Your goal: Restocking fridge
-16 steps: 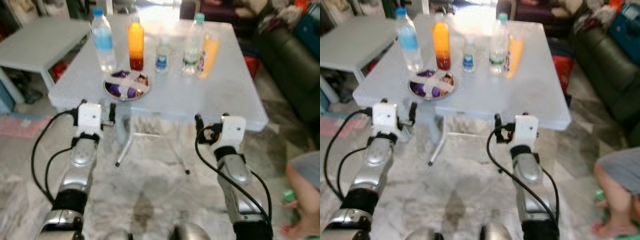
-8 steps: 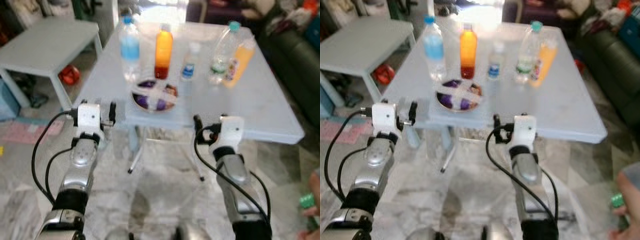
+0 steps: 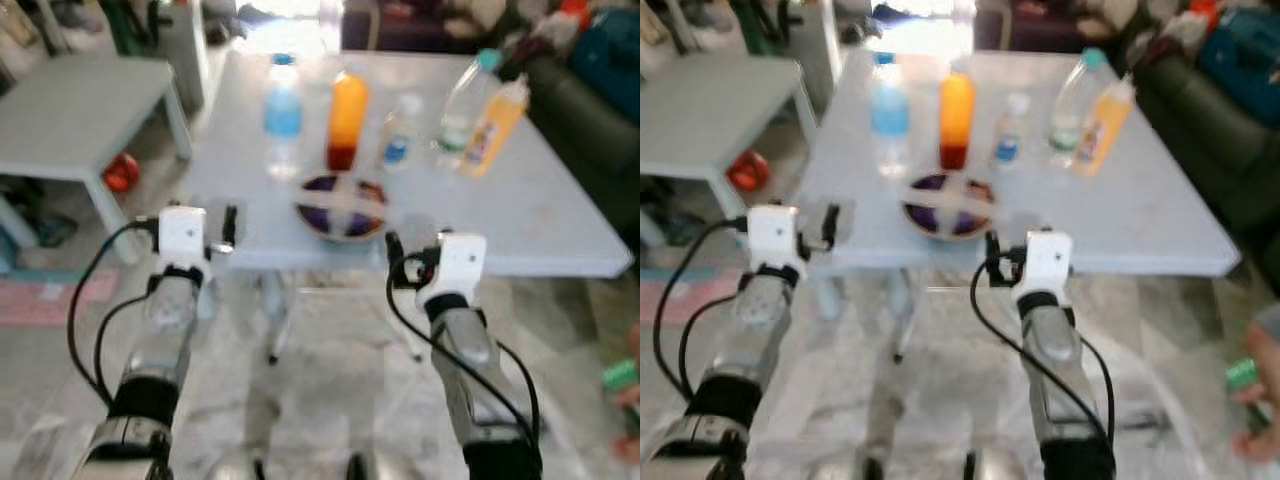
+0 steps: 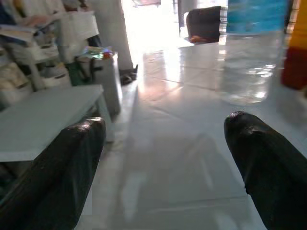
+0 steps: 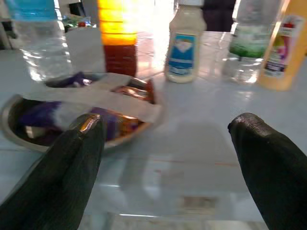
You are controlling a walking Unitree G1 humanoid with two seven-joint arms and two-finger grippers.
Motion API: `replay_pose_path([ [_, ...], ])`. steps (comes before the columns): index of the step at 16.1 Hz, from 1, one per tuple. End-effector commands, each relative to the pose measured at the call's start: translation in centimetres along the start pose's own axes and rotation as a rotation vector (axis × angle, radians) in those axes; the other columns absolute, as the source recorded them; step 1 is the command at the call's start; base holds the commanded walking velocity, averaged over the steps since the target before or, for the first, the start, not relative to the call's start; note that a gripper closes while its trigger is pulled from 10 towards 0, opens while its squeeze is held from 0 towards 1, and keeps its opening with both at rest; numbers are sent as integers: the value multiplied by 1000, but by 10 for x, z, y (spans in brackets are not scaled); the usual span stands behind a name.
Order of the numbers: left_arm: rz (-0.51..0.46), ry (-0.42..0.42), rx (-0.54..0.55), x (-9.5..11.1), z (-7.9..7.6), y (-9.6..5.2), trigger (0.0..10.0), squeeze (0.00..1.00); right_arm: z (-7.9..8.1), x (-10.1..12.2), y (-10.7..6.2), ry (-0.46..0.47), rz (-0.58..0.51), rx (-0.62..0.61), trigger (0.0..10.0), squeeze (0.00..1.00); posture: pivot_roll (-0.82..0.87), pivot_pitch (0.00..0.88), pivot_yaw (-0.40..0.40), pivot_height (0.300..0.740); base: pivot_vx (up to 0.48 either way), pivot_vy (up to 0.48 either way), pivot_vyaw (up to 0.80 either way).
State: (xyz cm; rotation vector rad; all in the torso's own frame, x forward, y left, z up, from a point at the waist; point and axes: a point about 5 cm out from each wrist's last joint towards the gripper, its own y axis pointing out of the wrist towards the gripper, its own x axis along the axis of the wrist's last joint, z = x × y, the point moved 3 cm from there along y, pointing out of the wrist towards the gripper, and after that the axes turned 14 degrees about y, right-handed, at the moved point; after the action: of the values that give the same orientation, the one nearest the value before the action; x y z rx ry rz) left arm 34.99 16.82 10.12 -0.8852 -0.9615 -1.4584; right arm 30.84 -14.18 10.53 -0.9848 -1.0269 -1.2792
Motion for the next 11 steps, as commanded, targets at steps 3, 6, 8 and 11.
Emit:
replay_pose_path([
  [3, -29, -20, -31, 7, -10, 0, 10000, 0, -9, 2, -1, -9, -9, -33, 10000, 0, -68, 36, -24, 740, 0, 477, 0],
  [6, -37, -8, -27, 8, -11, -2, 10000, 0, -9, 3, -2, -8, -11, -36, 10000, 0, -69, 43, -22, 740, 0, 126, 0],
  [8, -31, -12, -24, 8, -11, -2, 10000, 0, -10, 4, -1, -4, -14, -36, 10000, 0, -67, 46, -22, 740, 0, 0, 0],
  [11, -39, -3, -41, 8, -12, -4, 10000, 0, -12, 9, 5, -2, -31, -40, 10000, 0, -64, 47, -24, 740, 0, 0, 0],
])
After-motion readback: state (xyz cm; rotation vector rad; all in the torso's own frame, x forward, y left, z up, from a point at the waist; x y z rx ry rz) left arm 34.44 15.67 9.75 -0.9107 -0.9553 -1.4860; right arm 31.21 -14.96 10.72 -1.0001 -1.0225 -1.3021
